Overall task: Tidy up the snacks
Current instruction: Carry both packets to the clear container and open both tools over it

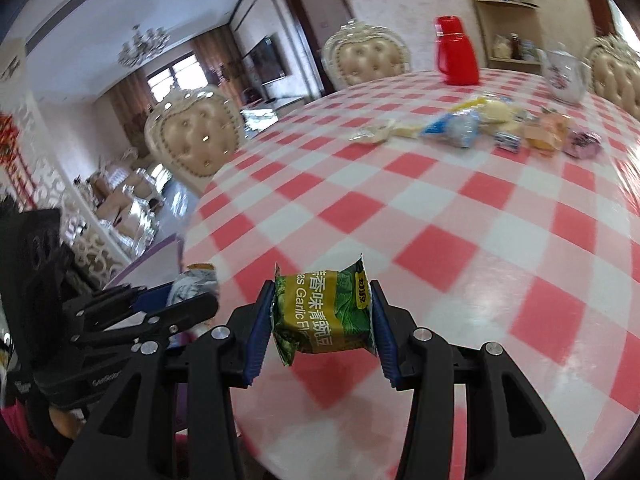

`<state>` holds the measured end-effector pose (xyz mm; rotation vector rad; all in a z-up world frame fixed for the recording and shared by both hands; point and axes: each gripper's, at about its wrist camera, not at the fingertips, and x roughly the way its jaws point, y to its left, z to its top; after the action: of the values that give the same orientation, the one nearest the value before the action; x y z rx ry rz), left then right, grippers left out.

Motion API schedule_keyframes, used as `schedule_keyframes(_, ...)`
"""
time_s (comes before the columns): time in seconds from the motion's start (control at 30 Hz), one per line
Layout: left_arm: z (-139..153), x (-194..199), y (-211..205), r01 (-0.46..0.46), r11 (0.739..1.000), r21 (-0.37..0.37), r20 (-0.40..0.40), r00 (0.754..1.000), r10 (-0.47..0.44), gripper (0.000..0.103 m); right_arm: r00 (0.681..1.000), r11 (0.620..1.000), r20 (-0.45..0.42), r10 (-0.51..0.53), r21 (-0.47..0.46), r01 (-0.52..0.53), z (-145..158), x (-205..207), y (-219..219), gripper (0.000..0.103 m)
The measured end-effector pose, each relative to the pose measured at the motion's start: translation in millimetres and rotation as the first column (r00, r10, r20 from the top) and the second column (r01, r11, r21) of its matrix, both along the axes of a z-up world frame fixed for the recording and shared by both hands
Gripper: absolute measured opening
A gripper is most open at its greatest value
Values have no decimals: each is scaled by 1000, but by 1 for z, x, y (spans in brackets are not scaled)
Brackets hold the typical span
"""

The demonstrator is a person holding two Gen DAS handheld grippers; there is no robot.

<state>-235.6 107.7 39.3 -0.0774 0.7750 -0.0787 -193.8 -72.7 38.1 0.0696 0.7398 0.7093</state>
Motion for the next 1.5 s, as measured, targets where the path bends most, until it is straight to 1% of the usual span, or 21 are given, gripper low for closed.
schedule_keyframes(0.13,1,-7,17,-17,999,50,-11,1000,18,38,996,996,14,91,-26,-91,2,-17,32,46)
schedule_keyframes(0.3,-6,-24,53,-56,989,136,-51,997,64,38,974,973,41,223,-76,-219,3,-46,77,46)
schedule_keyframes(0.47,-15,-40,104,-159,978,138,-90,981,172,38,943,940,50,328,-121,-320,1,-68,116,46)
schedule_keyframes(0.57,-19,-39,132,-219,964,153,-110,965,237,38,915,908,53,400,-158,-388,-2,-85,143,46)
schedule_keyframes(0.63,-18,-38,141,-243,958,150,-100,961,259,38,896,888,52,440,-175,-426,-5,-94,156,46)
schedule_keyframes(0.73,-15,-38,149,-280,937,208,-70,951,300,38,864,852,47,502,-197,-484,-10,-109,174,46)
schedule_keyframes(0.77,-13,-38,152,-288,931,224,-67,949,310,38,845,833,41,532,-204,-514,-13,-116,181,47)
schedule_keyframes(0.83,-10,-38,164,-308,920,241,-71,940,334,39,821,808,42,570,-211,-550,-16,-125,189,48)
schedule_keyframes(0.87,-8,-39,169,-324,915,241,-68,935,348,39,815,803,51,578,-216,-556,-16,-128,191,52)
schedule_keyframes(0.9,-3,-41,176,-350,907,232,-54,927,372,49,811,802,61,581,-211,-559,-15,-129,190,59)
schedule_keyframes(0.93,1,-43,181,-370,903,219,-39,921,387,76,815,809,70,576,-193,-555,-13,-128,187,64)
schedule_keyframes(0.97,6,-46,185,-395,896,202,-15,914,406,88,825,822,78,560,-171,-542,-10,-124,182,68)
schedule_keyframes(1.0,11,-49,188,-416,890,187,10,907,422,95,842,842,83,534,-140,-520,-5,-117,174,69)
schedule_keyframes(1.1,15,-50,188,-421,897,134,20,906,422,100,899,902,78,431,-61,-427,2,-89,141,71)
schedule_keyframes(1.2,12,-46,183,-411,910,63,-8,911,412,100,961,963,67,268,-3,-268,3,-56,99,78)
schedule_keyframes(1.23,11,-44,180,-407,912,48,-14,913,408,100,973,975,60,222,15,-223,4,-46,86,80)
schedule_keyframes(1.27,11,-42,176,-402,915,34,-18,915,402,100,983,983,57,177,32,-179,4,-38,72,85)
schedule_keyframes(1.3,12,-39,168,-394,919,24,-16,919,394,100,990,990,60,129,49,-132,5,-31,56,87)
schedule_keyframes(1.37,16,-33,153,-369,929,19,2,929,369,100,996,997,78,33,63,-38,9,-16,21,87)
schedule_keyframes(1.47,26,-11,113,-285,958,34,31,958,284,101,992,996,87,-89,38,86,11,4,-17,87)
schedule_keyframes(1.5,28,-3,102,-258,966,32,31,966,257,101,985,989,79,-150,29,148,10,14,-36,87)
